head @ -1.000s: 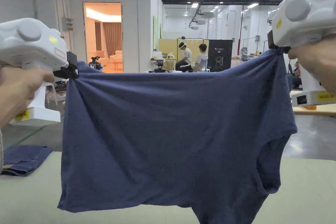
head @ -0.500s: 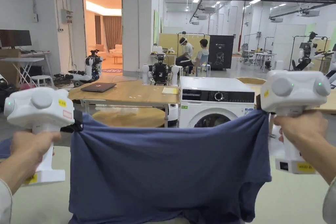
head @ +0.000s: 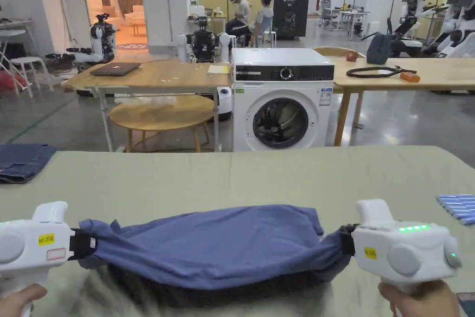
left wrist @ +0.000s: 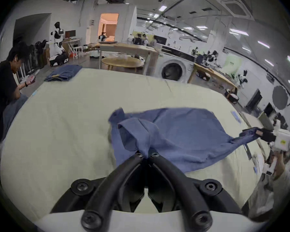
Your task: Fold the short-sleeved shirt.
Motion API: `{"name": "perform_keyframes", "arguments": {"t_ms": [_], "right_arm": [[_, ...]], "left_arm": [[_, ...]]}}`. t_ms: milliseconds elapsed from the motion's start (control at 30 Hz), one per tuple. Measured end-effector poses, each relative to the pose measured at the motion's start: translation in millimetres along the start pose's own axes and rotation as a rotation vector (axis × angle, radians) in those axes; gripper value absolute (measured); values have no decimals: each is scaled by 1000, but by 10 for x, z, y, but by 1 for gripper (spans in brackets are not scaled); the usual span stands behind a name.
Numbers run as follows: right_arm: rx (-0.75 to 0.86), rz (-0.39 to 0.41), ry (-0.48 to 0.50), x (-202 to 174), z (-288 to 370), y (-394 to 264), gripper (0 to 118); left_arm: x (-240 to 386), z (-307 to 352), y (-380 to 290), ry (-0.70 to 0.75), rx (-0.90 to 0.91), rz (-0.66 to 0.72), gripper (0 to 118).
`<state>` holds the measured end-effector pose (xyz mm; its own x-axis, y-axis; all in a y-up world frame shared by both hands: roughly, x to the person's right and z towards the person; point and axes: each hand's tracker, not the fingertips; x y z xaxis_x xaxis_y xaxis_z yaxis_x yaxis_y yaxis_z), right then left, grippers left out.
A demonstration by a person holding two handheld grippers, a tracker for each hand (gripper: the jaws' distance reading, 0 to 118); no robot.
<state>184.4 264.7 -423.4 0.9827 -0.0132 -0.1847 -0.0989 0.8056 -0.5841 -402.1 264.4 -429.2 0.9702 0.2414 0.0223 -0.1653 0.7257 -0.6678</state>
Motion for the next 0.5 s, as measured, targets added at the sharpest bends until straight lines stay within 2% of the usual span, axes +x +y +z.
{"name": "perform_keyframes", "arguments": {"t_ms": [133, 233, 500], "right_arm": [[-26, 7, 25, 29, 404, -871, 0], [-6, -28, 71, -9, 914, -1338, 0], [24, 21, 157, -68, 1876, -1884, 0]], "left_arm": [[47, 471, -737, -28, -16, 6, 0], [-56, 694, -1165, -36, -36, -8, 0], [-351, 1499, -1959, -77, -32, 68, 0]]}}
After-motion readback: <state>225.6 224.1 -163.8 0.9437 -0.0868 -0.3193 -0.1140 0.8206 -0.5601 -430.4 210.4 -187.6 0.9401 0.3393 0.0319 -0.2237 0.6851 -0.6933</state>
